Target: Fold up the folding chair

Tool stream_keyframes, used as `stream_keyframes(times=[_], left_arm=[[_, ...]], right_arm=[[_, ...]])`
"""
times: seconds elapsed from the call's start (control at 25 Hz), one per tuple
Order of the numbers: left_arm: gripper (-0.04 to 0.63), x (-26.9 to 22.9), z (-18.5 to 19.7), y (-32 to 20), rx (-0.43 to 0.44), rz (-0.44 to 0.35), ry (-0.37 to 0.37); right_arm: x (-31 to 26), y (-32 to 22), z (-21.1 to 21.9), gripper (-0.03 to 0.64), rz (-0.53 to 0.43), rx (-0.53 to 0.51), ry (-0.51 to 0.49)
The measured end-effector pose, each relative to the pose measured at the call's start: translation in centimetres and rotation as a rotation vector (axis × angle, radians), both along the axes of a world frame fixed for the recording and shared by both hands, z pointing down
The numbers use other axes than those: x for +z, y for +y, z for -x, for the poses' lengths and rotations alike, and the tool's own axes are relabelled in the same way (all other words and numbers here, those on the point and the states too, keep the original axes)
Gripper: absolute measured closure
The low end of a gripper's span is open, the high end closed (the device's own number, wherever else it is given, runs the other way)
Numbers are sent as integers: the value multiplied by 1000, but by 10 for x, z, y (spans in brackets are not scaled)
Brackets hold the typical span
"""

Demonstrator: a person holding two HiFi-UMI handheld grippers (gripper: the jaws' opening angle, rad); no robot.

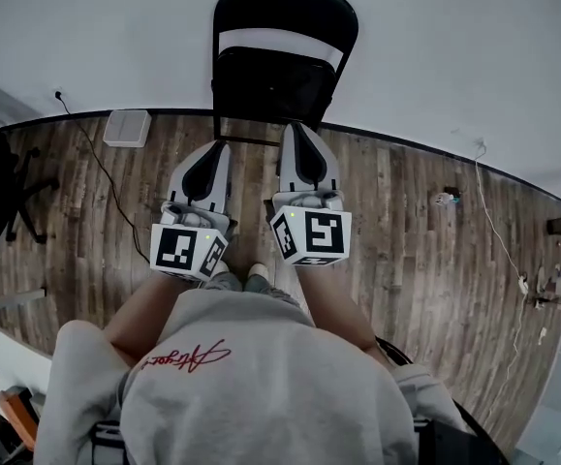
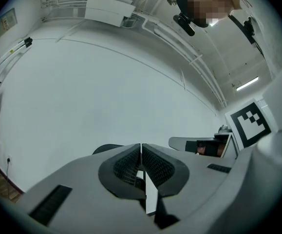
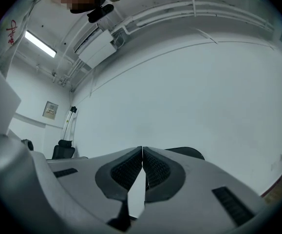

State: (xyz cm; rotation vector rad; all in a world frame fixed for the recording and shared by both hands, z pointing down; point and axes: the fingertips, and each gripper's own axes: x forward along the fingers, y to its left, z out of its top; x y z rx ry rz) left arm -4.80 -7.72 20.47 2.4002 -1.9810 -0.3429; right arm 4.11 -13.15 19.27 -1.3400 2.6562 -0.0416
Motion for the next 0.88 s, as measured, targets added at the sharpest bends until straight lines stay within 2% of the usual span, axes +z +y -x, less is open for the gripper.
stream_keyframes(times=[0.52,0.88], left_arm=[[571,0,15,7,11,-4,51],[571,10,21,11,25,-2,52]], right_arm=[[9,25,19,597,23,3,20],[12,31,27,598,32,4,22]])
